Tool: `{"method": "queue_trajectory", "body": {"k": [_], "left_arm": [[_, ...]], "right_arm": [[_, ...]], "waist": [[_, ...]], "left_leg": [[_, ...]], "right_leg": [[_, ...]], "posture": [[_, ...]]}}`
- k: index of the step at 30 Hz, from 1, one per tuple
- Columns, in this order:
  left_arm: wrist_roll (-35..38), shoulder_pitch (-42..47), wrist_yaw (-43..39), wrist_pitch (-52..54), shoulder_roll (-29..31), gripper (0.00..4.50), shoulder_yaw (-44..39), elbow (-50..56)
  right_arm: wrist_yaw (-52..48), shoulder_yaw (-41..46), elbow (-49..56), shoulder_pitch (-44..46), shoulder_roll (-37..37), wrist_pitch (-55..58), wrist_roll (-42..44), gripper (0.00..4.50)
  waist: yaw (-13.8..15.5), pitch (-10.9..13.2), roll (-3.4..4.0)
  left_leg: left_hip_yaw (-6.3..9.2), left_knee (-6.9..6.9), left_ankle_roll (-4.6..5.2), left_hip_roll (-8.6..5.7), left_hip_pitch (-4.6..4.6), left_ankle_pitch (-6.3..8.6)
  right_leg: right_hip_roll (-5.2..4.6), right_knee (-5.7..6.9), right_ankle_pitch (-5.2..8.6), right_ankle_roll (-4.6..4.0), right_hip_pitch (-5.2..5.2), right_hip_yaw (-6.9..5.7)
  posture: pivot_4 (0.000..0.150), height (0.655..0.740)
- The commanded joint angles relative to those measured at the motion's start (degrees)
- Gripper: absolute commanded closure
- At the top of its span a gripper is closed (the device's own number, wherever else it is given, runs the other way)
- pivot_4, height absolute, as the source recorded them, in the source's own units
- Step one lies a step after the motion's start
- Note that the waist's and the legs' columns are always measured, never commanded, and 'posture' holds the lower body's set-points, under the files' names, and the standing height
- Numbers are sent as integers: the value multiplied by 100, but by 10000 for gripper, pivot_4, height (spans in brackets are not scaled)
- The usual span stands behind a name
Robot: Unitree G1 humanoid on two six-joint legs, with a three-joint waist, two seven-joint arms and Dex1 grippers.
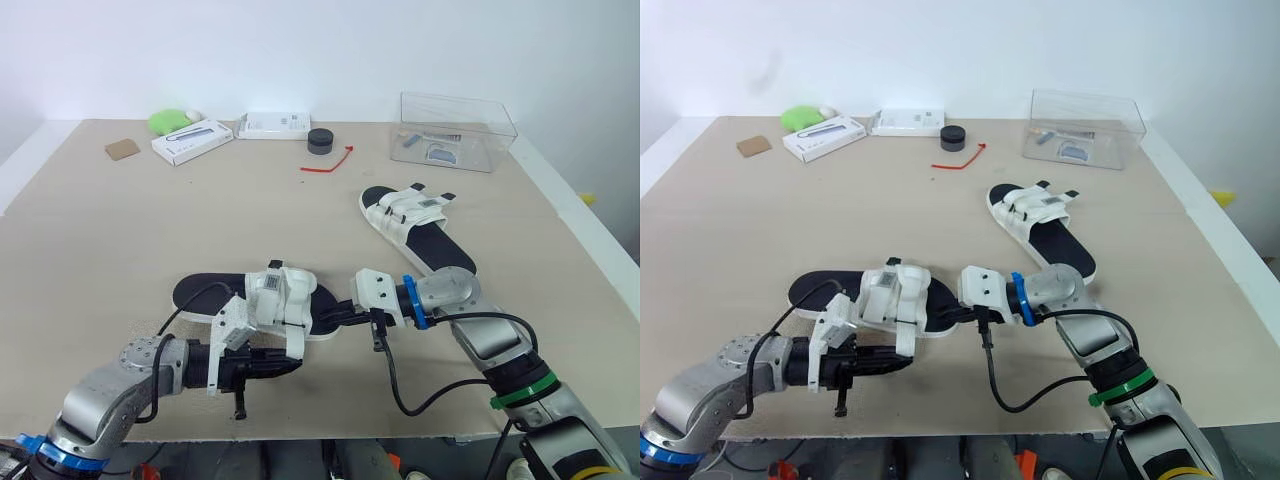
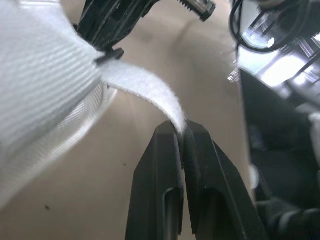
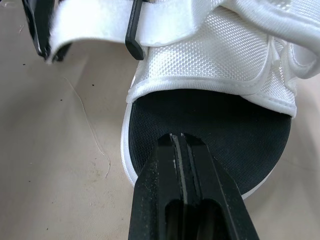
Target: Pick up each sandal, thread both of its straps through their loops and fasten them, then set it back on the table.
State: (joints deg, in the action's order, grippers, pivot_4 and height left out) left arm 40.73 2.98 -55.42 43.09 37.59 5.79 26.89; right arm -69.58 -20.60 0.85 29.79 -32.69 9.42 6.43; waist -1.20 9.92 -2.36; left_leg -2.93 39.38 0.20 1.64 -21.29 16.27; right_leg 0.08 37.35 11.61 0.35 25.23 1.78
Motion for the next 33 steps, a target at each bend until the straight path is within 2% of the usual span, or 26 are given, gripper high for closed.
{"method": "queue_trajectory", "body": {"k": [1, 5, 9, 13, 20, 23, 24, 26, 30, 31, 33], "left_arm": [[230, 106, -14, 129, 44, 44382, -184, 4], [467, -13, -185, 363, 201, 44382, -150, 185], [656, -513, -531, 479, 710, 44382, -128, 642], [499, -821, -714, 301, 1059, 44382, -132, 789], [8, -631, -373, -204, 988, 44382, -121, 637], [-615, -460, -584, -849, 1175, 35127, 39, 671], [-773, -409, -670, -1050, 1250, 33507, 56, 699], [-1147, -367, -872, -1532, 1421, 20994, 119, 704], [-2161, -222, -1543, -3141, 1972, 2537, 166, 540], [-2376, -41, -1693, -3664, 2071, 304, 104, 405], [-2541, 359, -1931, -4355, 2172, 304, -2, 166]], "right_arm": [[-16, -21, 17, -34, -83, 26, -85, 45000], [-19, -22, 46, -57, -95, 26, -82, 45000], [-12, -20, 68, -81, -106, 31, -85, 45000], [-4, -35, 79, -101, -98, 24, -85, 45000], [-5, -78, 50, -85, -46, 7, -90, 45000], [-15, -94, 34, -75, -25, -6, -90, 45000], [-16, -98, 33, -72, -18, -2, -88, 45000], [-20, -101, 26, -65, -9, -3, -89, 45000], [-44, -99, -38, -21, 3, -30, -90, 45000], [-56, -100, -55, -7, 5, -34, -87, 45000], [-85, -107, -85, 10, -5, -65, -97, 45000]], "waist": [[0, 0, 0], [0, 0, 0], [-1, 0, 1], [0, 0, 1], [0, 0, 1], [1, 0, 1], [1, 0, 1], [1, 0, 1], [1, 1, 2], [2, 1, 3], [4, 1, 3]], "left_leg": [[0, 0, 0, 0, 0, 0], [0, 0, 0, 0, 0, 0], [-1, -2, 4, -1, -1, 3], [0, -2, 6, -1, -1, 4], [1, -5, 8, 0, 0, 5], [1, -5, 8, -1, 0, 5], [1, -5, 8, -1, 0, 5], [-1, -5, 8, -1, 0, 5], [-2, -9, 8, 0, 0, 6], [-2, -9, 8, 0, -1, 6], [-3, -9, 8, 0, 0, 5]], "right_leg": [[0, 0, 0, 0, 0, 1], [0, 0, 0, -1, 0, 1], [-2, 0, 7, 0, 2, 4], [-6, 0, 10, 0, 1, 1], [-4, 0, 14, -4, 2, -1], [-4, 0, 13, -4, 1, 0], [-3, 0, 12, -5, 1, -1], [-2, 0, 12, -6, 1, 0], [-2, -2, 15, -10, 3, 0], [-2, -3, 16, -13, 4, -1], [-6, -3, 24, -32, 2, -1]], "posture": [[1500, 7400], [1500, 7400], [1500, 7400], [1500, 7400], [1500, 7400], [1500, 7400], [1500, 7400], [1500, 7400], [1500, 7400], [1500, 7400], [1500, 7400]]}}
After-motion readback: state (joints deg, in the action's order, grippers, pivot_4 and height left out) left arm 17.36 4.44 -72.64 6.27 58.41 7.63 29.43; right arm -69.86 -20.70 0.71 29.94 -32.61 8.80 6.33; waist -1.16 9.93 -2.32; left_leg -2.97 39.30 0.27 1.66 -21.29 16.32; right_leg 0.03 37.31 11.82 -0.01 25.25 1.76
